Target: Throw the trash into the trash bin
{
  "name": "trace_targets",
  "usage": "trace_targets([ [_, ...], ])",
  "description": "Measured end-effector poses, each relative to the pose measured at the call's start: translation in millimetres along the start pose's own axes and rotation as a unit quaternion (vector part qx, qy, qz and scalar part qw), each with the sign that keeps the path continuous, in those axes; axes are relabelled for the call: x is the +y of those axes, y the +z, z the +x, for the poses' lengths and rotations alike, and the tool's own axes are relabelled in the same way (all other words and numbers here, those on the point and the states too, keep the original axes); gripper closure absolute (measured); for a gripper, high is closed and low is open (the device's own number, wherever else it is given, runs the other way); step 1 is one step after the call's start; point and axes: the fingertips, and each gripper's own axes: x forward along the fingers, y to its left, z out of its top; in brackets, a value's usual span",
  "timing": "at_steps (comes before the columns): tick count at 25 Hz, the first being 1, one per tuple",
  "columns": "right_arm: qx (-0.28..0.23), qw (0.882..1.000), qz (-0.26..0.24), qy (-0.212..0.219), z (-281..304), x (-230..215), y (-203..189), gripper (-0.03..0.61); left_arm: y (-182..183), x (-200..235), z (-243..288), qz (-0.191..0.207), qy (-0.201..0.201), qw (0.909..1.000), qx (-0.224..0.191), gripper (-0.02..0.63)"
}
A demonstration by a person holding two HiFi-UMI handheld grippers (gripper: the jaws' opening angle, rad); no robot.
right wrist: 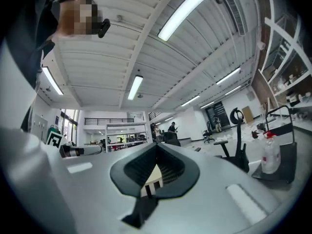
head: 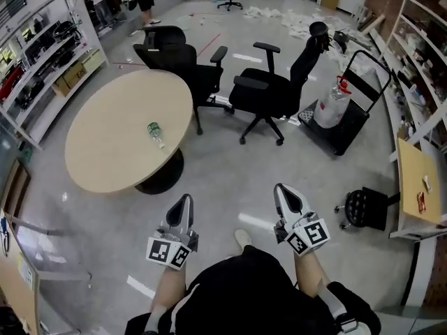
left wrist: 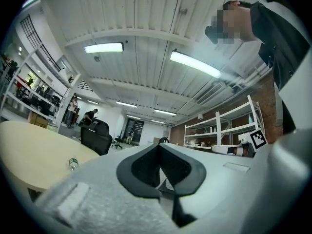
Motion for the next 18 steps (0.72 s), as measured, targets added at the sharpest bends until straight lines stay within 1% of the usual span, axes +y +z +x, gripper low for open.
trace_targets([
  [4, -0.007, 0.999, 0.019, -0.033, -38.4, -8.9, 9.2, 0.575, -7.8, -23.9, 8.0, -0.015, -0.036, 0.9992, 0.008, 0.612],
  [7, -0.020, 0.998, 0.015, -0.056, -66.9, -15.7, 22.7, 0.575, -14.1, -42.5, 14.3, -0.016, -0.054, 0.9982, 0.019, 0.612],
  [9, -0.016, 0.998, 0.006, -0.057, -85.2, -19.9, 28.2, 0.575, -18.4, -58.6, 19.8, -0.018, -0.063, 0.9975, 0.026, 0.614],
  [11, -0.006, 0.998, -0.012, -0.056, -102.0, -24.4, 28.9, 0.575, -21.0, -80.0, 25.0, -0.019, -0.078, 0.9964, 0.027, 0.614],
  [13, -0.002, 0.997, -0.030, -0.065, -118.9, -31.5, 29.7, 0.575, -24.9, -104.2, 31.4, -0.020, -0.098, 0.9945, 0.029, 0.613],
  [18, -0.015, 0.994, -0.044, -0.096, -182.2, -63.9, 50.3, 0.575, -39.8, -177.1, 55.3, -0.021, -0.135, 0.9904, 0.022, 0.614],
])
